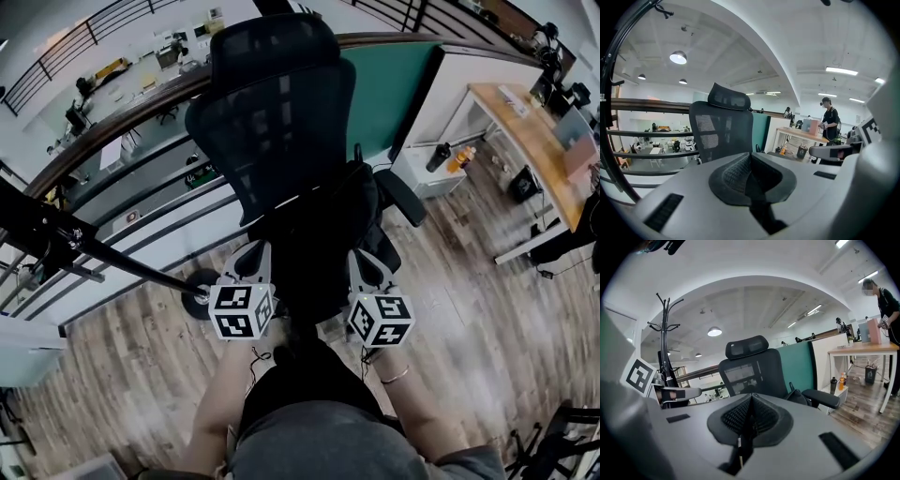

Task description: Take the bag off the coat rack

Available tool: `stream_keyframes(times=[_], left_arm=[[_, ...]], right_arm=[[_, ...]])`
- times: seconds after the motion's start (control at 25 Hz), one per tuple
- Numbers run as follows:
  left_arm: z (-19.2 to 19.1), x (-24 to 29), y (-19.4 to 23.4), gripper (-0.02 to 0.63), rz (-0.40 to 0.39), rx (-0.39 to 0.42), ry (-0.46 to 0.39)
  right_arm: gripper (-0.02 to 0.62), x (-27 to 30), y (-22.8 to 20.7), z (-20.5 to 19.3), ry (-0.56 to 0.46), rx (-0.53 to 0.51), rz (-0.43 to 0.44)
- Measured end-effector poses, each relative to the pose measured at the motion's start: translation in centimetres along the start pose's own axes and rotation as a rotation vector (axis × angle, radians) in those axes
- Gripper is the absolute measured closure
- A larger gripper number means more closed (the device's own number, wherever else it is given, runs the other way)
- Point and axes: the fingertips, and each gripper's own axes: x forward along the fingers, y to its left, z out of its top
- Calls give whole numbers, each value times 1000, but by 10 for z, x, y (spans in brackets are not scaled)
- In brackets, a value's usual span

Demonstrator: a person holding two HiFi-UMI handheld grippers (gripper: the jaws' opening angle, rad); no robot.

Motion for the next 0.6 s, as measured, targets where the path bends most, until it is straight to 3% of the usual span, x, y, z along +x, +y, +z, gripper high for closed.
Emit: stream_keyframes(times=[0.6], left_arm=[[-1,-32,10,578,15,9,-13]], right_arm=[[594,-19,18,13,-38,-39,-10]])
